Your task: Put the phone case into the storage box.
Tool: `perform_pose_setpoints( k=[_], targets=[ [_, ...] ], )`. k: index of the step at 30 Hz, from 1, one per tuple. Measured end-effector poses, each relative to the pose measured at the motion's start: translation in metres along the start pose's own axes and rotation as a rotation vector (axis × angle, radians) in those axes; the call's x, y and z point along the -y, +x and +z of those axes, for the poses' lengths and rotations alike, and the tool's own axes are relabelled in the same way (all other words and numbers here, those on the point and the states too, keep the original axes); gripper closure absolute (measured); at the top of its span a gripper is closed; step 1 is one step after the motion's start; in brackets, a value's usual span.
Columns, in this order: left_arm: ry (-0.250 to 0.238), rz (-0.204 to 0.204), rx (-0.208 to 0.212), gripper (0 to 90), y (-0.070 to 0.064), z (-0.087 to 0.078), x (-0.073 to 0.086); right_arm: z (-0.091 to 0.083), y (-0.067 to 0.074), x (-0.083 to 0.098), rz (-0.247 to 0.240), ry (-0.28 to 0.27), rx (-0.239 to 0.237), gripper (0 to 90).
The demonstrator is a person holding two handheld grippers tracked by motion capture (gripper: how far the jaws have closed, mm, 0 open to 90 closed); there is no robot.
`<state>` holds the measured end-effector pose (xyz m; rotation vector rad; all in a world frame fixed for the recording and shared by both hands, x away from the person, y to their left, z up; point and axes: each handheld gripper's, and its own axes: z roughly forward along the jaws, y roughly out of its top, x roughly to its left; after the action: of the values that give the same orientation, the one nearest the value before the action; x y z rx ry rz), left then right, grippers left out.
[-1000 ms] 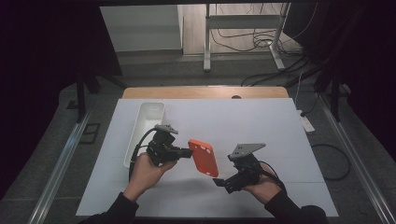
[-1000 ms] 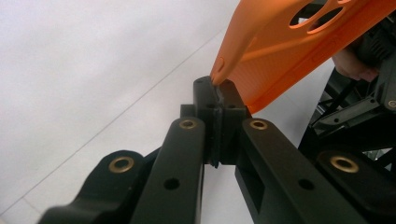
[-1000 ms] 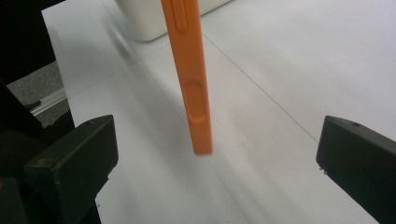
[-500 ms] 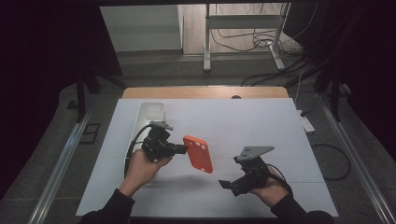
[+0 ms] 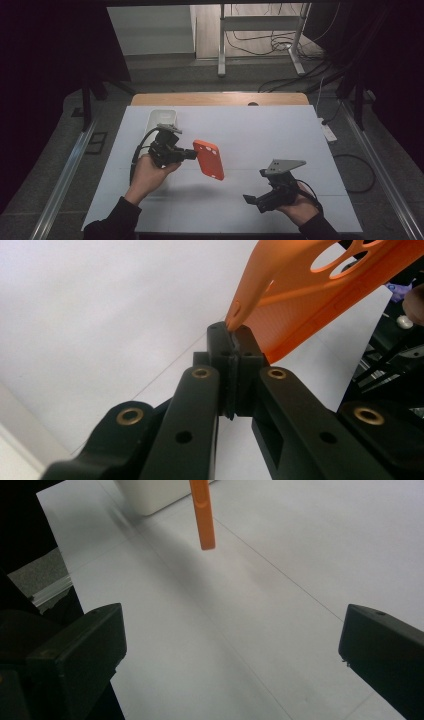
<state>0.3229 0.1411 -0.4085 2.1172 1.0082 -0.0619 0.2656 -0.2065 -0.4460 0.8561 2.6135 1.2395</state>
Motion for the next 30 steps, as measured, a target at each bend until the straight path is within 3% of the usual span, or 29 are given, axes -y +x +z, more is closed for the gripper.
perform_pose_setpoints(
  k=[30],
  targets=[
    [-0.028,-0.036,-0.067,89.5,0.021,-0.031,-0.019,-0.041,-0.017,0.031,0.085,-0.024,0.107,0.0]
  ],
)
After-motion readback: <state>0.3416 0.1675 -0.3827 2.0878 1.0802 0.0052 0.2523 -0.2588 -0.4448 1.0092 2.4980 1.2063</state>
